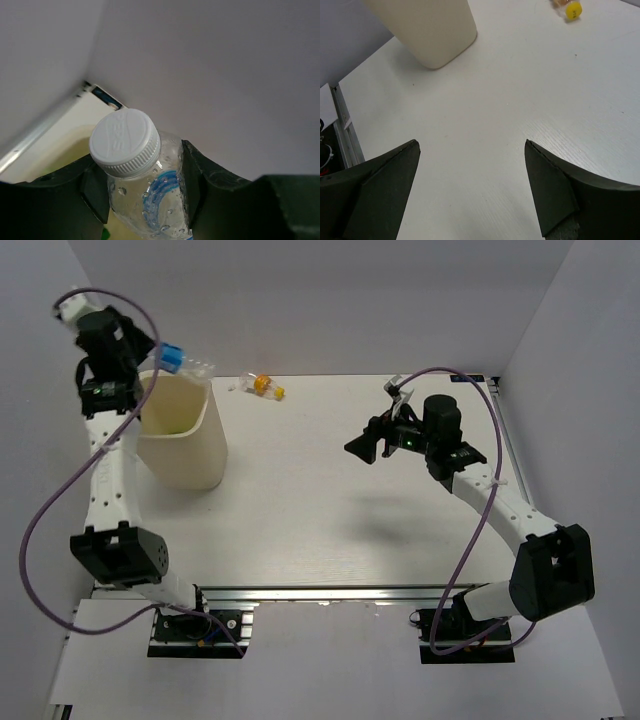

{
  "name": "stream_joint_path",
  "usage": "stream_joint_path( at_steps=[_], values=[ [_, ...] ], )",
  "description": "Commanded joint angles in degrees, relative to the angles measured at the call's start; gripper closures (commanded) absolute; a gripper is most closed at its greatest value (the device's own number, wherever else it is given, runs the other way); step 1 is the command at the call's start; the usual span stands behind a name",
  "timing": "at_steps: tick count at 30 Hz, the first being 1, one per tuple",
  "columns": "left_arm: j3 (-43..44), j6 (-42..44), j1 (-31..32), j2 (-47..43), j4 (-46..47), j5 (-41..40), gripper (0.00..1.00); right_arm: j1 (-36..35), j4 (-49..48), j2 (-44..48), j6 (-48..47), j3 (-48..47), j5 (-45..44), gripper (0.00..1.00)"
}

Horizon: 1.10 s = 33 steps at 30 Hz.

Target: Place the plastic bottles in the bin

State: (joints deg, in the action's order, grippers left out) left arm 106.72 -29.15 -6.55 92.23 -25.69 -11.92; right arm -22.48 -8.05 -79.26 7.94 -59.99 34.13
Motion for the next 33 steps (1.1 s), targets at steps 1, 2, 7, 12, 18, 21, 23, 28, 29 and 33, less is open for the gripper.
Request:
stream_joint_path(
  at_steps=[1,2,7,12,18,21,23,28,29,33],
  values=[
    [-1.9,-1.7,-3.5,-7.6,-2.2,-9.2,0.95,0.4,0.4,0.3,-1.4,0.9,-1.3,0.11],
    [-2.0,-1.9,-4.4,-8.1,-2.8,-9.4,0.95,0.4,0.4,0.3,-1.4,1.3,-1.3,0.11],
    [-5.6,-2.0,-6.4,-9.7,-3.7,-11.2,0.52,0.8,2.7,0.6,-2.4,1.4,-2.4,0.11],
    [-7.4,-2.4,-6.4,-10.6,-2.5,-8.6,0.02,1.0,2.9,2.1,-2.8,3.3,-4.5,0.11],
    [-8.5,-4.1,-5.9,-13.2,1.9,-5.1,0.02,1.0,4.0,3.6,-3.6,5.0,-4.9,0.11],
    [-7.2,-3.6,-2.6,-13.7,3.3,-3.9,0.02,1.2,3.9,4.6,-4.0,5.6,-5.9,0.11],
    [-4.1,-1.4,3.9,-11.5,2.6,-5.5,0.02,1.2,4.1,5.3,-4.2,5.9,-6.4,0.11],
    [-2.8,3.1,18.7,-5.7,3.6,-10.9,0.02,2.3,3.1,9.6,-3.0,9.5,-14.2,0.11],
    [-2.7,3.5,20.3,-4.7,4.0,-11.4,0.02,2.5,2.3,12.2,-2.8,11.9,-15.2,0.11],
    [2.0,3.6,27.9,7.0,1.8,-15.8,0.02,4.5,-0.5,17.3,-1.2,16.2,-18.7,0.11]
  ],
)
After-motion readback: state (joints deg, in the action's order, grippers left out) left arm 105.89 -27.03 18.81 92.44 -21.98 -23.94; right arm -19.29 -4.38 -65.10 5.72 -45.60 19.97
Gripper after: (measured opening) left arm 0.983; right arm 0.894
